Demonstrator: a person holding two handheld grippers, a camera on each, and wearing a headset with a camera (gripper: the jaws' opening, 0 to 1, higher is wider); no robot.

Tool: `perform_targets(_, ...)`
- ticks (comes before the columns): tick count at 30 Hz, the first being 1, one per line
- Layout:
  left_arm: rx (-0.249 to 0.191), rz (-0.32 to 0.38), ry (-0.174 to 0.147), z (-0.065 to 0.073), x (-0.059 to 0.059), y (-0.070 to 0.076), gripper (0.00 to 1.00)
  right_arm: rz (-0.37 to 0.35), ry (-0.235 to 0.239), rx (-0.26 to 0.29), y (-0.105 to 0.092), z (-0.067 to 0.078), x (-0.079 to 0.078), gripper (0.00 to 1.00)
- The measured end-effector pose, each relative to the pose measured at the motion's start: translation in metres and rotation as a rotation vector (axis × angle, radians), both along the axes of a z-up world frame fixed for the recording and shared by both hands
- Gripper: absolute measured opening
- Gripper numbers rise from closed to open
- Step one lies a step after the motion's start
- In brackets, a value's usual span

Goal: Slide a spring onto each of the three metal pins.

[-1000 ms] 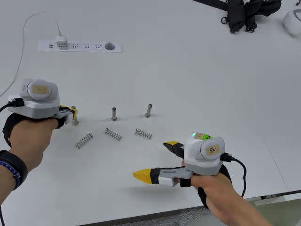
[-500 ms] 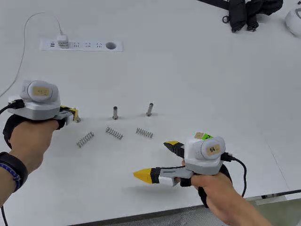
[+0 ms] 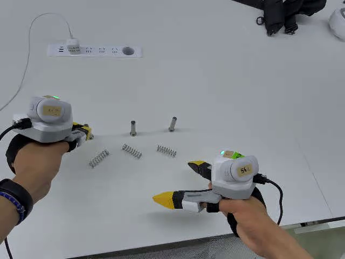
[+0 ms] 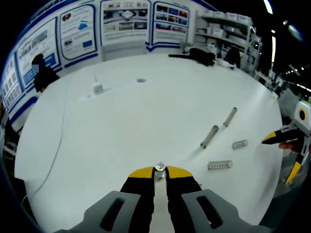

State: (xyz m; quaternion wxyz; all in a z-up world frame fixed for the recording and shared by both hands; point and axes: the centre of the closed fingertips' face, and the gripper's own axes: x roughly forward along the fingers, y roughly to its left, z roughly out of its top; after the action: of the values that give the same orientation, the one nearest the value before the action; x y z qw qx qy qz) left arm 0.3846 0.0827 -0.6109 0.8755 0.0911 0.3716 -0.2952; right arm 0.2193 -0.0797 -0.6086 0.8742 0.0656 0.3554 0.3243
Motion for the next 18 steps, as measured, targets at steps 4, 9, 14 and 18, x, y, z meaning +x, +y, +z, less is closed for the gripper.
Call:
perform_targets(4,-0.001,0.003,0.0,0.0001,0.0005,-0.0004,0.08,-0.003,0.001,0.0,-0.001,0.0001,-0.0007,0.87)
perform_targets(9,0.005,0.002,0.01,-0.0036,-0.0013,-0.0003,0.08,-0.004,0.002,-0.002,-0.0024,-0.0004,-0.0012,0.87)
perform_targets(14,0.008,0.001,0.009,-0.0035,-0.0023,-0.0004,0.08,-0.008,0.001,0.0,-0.0029,-0.0001,-0.0008,0.87)
perform_targets(18,0.008,0.002,0.017,-0.0054,-0.0028,0.0,0.09,-0.006,0.002,-0.002,-0.0032,-0.001,-0.0008,0.87)
